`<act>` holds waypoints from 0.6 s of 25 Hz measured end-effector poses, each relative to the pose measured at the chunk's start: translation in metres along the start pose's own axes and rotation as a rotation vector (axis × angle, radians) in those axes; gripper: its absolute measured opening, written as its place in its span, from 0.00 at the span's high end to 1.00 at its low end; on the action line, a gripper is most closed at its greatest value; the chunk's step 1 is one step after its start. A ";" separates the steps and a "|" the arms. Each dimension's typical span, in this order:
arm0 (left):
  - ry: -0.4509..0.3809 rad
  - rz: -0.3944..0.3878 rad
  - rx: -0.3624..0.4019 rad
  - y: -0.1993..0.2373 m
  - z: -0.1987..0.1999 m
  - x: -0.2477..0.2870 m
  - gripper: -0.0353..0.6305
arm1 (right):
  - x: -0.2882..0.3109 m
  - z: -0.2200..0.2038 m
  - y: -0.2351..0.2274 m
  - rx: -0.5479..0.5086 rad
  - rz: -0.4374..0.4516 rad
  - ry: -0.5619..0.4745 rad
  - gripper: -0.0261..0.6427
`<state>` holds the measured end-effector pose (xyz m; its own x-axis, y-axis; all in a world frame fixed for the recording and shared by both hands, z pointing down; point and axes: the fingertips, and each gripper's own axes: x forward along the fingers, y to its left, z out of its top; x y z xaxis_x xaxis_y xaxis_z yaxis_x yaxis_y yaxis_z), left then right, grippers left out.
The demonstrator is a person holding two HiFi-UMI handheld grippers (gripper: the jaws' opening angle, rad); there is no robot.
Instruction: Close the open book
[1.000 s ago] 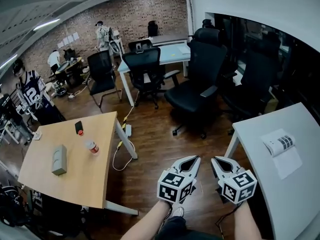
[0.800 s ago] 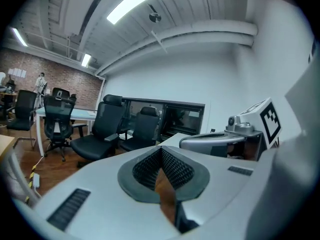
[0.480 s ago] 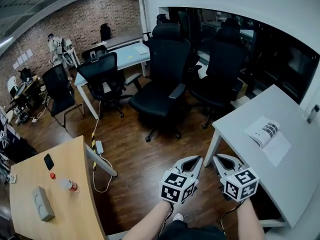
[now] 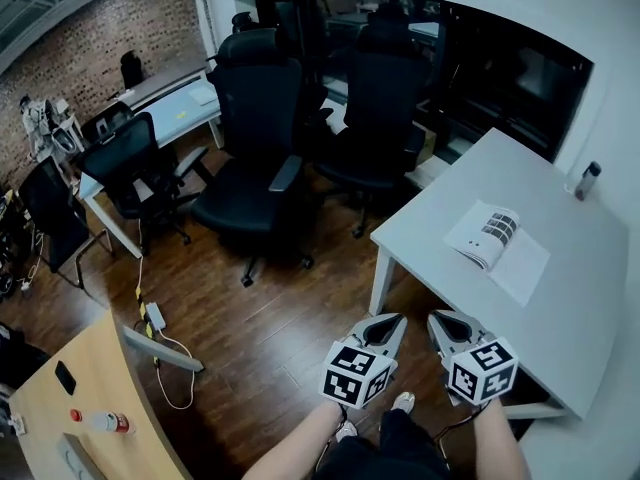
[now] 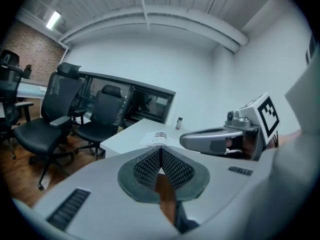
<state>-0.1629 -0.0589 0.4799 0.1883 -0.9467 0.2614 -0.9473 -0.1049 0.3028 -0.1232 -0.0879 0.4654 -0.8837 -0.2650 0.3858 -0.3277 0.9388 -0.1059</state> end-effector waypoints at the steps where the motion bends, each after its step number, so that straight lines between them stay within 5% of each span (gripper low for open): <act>1: 0.012 -0.013 0.004 -0.004 -0.001 0.011 0.94 | -0.001 -0.001 -0.010 0.012 -0.012 -0.003 0.95; 15: 0.139 -0.070 0.146 -0.047 0.019 0.180 0.94 | -0.019 0.016 -0.190 0.072 -0.094 -0.113 0.95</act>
<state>-0.0891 -0.2304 0.4957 0.2793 -0.8856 0.3711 -0.9563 -0.2217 0.1909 -0.0496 -0.2648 0.4636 -0.8787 -0.3778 0.2919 -0.4303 0.8915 -0.1414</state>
